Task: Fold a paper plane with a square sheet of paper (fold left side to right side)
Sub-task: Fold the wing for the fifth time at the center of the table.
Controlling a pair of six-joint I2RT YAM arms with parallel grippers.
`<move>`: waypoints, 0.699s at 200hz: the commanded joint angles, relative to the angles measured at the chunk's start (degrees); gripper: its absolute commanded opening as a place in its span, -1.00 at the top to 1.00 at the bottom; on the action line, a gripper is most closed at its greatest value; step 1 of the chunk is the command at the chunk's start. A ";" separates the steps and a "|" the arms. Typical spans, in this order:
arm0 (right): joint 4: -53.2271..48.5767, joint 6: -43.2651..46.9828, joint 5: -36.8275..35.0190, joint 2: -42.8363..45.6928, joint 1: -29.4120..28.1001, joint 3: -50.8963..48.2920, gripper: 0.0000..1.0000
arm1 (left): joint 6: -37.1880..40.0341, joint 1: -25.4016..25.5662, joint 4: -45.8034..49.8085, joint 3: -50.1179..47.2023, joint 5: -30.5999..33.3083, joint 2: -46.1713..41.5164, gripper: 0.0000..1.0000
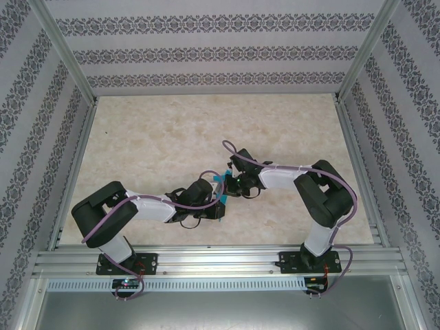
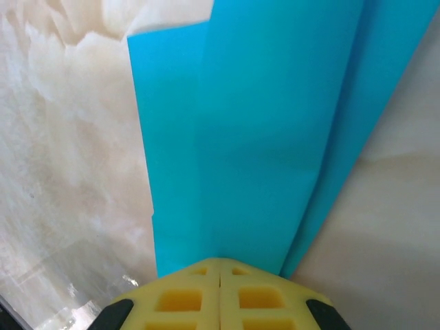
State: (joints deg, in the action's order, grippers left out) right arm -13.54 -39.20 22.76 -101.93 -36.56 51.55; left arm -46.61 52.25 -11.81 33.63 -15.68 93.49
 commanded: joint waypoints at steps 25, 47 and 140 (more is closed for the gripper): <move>2.04 3.05 -8.34 -2.82 4.27 3.09 0.86 | -0.81 1.71 7.08 -3.28 -1.26 3.27 0.68; 1.68 3.71 -8.44 -3.92 5.24 4.23 0.86 | -0.86 1.69 6.98 -3.44 -1.21 3.27 0.68; -2.76 7.80 -11.59 -8.24 9.47 11.05 0.85 | -1.12 1.71 6.63 -4.01 -1.25 2.84 0.69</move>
State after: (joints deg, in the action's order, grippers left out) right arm -18.22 -34.15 22.65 -107.42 -30.72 59.79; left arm -46.89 52.25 -13.10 32.97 -15.51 93.43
